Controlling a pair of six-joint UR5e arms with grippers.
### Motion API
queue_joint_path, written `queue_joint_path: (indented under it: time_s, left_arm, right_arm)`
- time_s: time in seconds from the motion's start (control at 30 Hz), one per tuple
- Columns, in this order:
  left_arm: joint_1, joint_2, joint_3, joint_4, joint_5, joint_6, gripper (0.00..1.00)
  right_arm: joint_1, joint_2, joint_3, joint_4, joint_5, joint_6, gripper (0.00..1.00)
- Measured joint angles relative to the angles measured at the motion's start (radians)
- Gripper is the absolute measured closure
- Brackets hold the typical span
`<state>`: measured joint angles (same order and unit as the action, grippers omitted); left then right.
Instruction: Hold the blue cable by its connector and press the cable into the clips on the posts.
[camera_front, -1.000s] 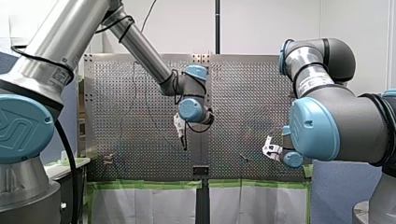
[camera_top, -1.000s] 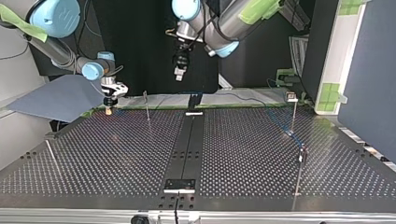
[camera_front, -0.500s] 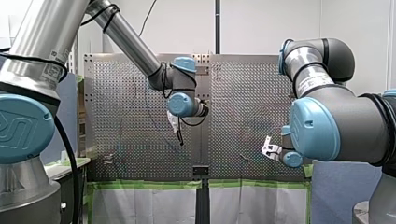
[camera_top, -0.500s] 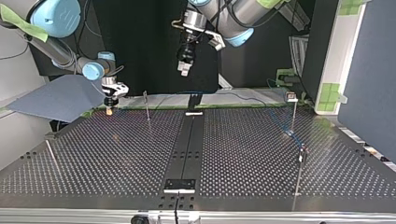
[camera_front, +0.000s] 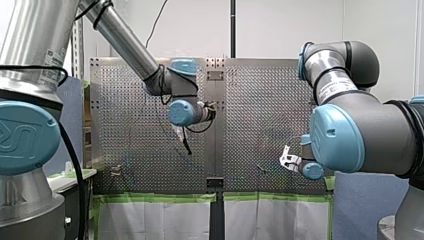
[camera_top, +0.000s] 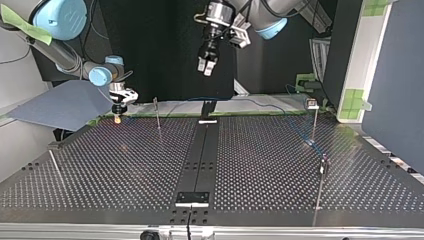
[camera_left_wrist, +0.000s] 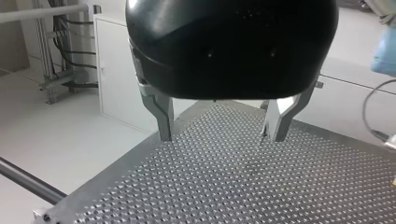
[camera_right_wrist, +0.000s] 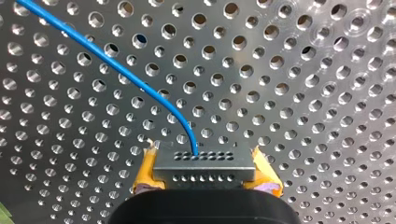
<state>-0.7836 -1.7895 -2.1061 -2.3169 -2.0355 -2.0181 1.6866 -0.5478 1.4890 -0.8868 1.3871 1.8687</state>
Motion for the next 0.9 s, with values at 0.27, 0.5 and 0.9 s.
queue_joint_path:
  time_s: [0.27,0.5,0.9]
  left_arm:
    - [0.02,-0.017,-0.066,0.066,-0.003,0.001,0.02]
    - [0.046,-0.028,-0.125,0.125,-0.004,0.014,0.02]
    - [0.143,-0.029,-0.233,0.233,0.075,0.047,0.02]
  right_arm:
    - [0.0,0.0,0.0,0.001,0.003,-0.007,1.0]
    - [-0.005,-0.018,0.002,0.026,0.001,-0.047,1.0]
    - [0.004,-0.12,0.052,0.039,-0.014,-0.063,1.0]
